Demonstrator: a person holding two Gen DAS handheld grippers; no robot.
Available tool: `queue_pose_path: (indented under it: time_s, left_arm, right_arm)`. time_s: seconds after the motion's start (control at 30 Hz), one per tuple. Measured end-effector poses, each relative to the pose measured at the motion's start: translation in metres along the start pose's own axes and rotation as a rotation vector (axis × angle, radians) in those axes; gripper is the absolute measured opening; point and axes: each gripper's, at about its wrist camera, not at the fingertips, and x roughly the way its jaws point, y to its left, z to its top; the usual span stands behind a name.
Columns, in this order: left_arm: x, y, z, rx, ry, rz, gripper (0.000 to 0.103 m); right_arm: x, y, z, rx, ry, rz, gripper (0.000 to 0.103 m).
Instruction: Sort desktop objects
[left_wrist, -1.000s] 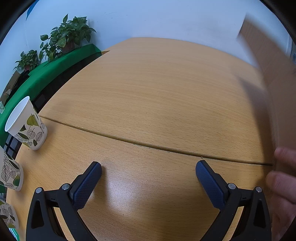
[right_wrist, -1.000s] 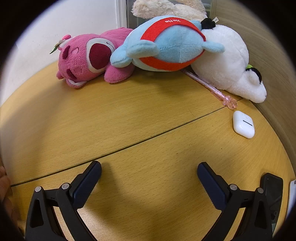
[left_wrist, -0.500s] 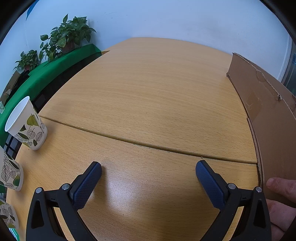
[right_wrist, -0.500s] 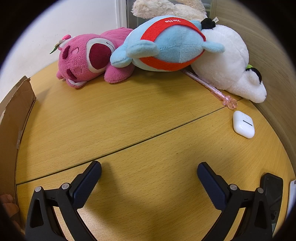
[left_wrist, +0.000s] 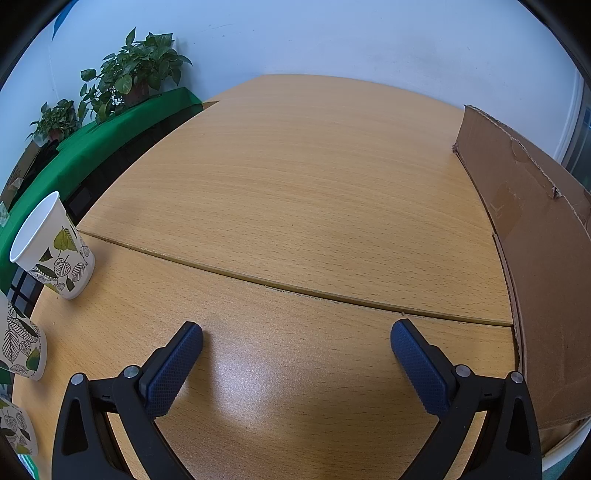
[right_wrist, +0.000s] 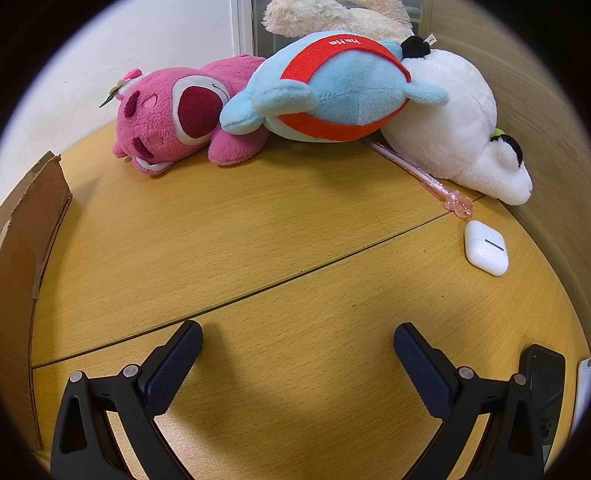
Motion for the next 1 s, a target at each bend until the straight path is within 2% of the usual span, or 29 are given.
queue_pose_path:
  time_s: [0.5,0.67,0.77,0.87,1.0]
  left_arm:
    - [0.0,0.0,0.001,-0.004,0.0,0.002,0.103]
    - [-0.013,-0.005,-0.016,0.022,0.017,-0.025,0.103]
    - [-0.042,-0.01,-0.033,0.044,0.033,-0.108,0.102]
    - [-0.103,-0.024,-0.052,0.093,-0.033,-0.232,0.102]
    - [-0.173,-0.057,-0.081,0.183,-0.046,-0.409,0.103]
  right_arm:
    - [0.0,-0.001,0.001,-0.001,0.0,0.002,0.103]
    - [-0.016,0.001,-0.02,0.001,0.028,0.012,0.103]
    - [-0.038,0.011,-0.049,-0.059,0.029,0.051,0.102]
    - [-0.062,0.018,-0.07,-0.099,0.023,0.105,0.103]
    - [-0.114,0.038,-0.091,-0.128,-0.033,0.245,0.103]
